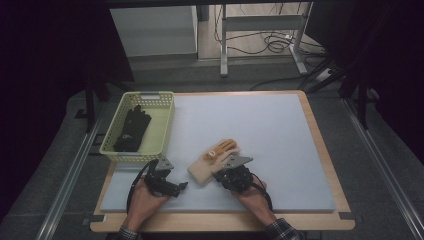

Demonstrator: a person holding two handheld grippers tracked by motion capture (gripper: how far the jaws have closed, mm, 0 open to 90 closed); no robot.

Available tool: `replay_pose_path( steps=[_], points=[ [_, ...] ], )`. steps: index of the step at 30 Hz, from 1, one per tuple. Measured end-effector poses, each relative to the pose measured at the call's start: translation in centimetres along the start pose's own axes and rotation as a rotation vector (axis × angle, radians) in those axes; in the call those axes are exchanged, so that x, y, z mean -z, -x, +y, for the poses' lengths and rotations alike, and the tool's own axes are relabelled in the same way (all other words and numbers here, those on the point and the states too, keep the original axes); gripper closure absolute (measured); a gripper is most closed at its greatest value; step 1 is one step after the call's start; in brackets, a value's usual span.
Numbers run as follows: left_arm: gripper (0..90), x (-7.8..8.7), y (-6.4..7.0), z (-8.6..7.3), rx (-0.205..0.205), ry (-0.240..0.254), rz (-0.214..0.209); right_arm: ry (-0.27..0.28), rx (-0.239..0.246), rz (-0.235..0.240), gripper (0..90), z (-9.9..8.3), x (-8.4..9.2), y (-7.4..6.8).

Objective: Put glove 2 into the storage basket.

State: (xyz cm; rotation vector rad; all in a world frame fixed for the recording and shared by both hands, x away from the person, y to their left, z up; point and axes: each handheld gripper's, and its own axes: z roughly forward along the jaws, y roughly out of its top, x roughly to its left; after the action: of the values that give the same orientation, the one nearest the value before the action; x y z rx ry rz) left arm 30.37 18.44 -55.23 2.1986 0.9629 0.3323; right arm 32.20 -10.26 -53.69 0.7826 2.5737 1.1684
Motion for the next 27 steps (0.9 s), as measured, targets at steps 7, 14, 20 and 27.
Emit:
replay_pose_path(
  steps=[7,14,20,27],
  points=[
    [1.4,0.0,0.0,0.0,0.000,0.001,-0.001,0.006,0.004,-0.045,65.9,-0.7,2.4,1.0],
    [1.4,0.0,0.0,0.0,0.001,0.000,-0.001,0.032,-0.033,-0.099,57.2,-1.5,4.9,2.7],
    [1.4,0.0,0.0,0.0,0.001,0.000,-0.001,0.052,-0.067,-0.159,45.7,-2.6,6.9,4.1],
    [1.4,0.0,0.0,0.0,0.002,0.000,-0.002,0.052,-0.137,-0.231,31.7,-4.6,9.0,6.7]
  ],
)
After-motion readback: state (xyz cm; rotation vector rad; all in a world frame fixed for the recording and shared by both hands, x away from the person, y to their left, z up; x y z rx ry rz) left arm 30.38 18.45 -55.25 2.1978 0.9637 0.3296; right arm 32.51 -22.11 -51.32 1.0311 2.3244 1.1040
